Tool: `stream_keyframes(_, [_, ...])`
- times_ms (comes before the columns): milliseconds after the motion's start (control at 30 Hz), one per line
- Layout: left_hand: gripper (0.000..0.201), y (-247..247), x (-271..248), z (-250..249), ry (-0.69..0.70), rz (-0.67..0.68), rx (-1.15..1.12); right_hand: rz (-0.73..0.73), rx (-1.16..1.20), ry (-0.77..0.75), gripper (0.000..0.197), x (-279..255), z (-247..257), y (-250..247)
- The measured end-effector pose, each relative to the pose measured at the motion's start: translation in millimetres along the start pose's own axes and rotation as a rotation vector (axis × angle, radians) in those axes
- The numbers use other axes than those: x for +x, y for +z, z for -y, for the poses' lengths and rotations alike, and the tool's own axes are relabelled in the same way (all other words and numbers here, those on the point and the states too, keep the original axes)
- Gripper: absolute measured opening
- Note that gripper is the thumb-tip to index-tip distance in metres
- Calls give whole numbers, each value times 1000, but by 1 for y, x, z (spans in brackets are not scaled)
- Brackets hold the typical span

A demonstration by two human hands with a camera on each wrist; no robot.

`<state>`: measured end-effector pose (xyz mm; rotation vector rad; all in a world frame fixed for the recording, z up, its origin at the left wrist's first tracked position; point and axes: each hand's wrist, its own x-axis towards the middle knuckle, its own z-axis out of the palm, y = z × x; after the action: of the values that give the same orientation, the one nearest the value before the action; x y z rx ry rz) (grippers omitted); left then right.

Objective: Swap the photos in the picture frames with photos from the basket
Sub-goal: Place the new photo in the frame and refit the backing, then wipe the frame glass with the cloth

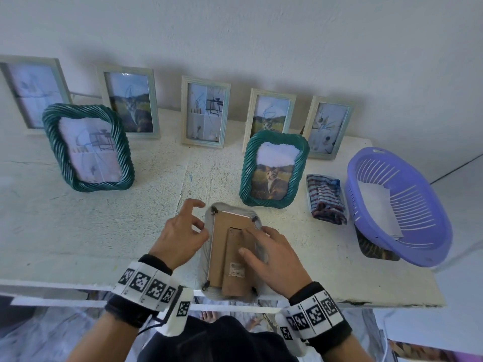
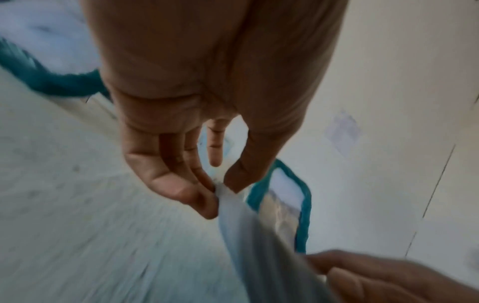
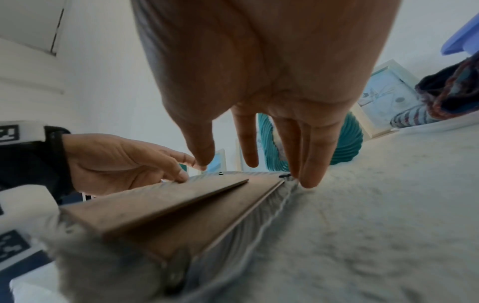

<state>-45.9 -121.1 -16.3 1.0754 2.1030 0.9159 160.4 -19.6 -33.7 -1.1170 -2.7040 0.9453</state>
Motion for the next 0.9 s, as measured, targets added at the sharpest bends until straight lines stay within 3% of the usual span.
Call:
stream_keyframes(67, [44, -15, -8, -14, 31, -48, -22, -33, 97, -24, 59, -1, 6, -3])
stream_keyframes(167, [36, -26, -22, -50, 114, -56, -113, -63, 438, 30, 48, -7, 20, -18])
stream_keyframes(233, [31, -24, -29, -73, 196, 54, -268, -71, 667, 38, 39, -14, 27, -32])
stream_keyframes(300, [24, -15, -30, -84, 249, 253, -448, -92, 756, 15, 36, -21, 27, -44])
stream_keyframes(367, [20, -3, -24, -76, 246, 338, -467, -133, 687, 29, 30, -28, 19, -51])
stream_keyframes(467, [19, 16, -6, -47, 283, 240, -134, -215, 540, 112, 16, -34, -7, -53])
stream_keyframes(533, [32, 23, 2, -27, 306, 251, 88, -265, 529, 193, 9, -34, -23, -48])
stream_keyframes(600, [60, 27, 7, -12, 295, 335, 235, -288, 501, 262, 6, -30, -34, -41])
stream_keyframes(667, [82, 29, 9, -1, 276, 392, 353, -278, 436, 294, 8, -26, -42, -33])
stream_keyframes(800, [77, 29, 8, 10, 265, 391, 452, -222, 149, 248, 26, -16, -46, -21])
stream_keyframes(900, [85, 26, 7, 12, 236, 390, 483, -187, -121, 252, 33, -10, -42, -15])
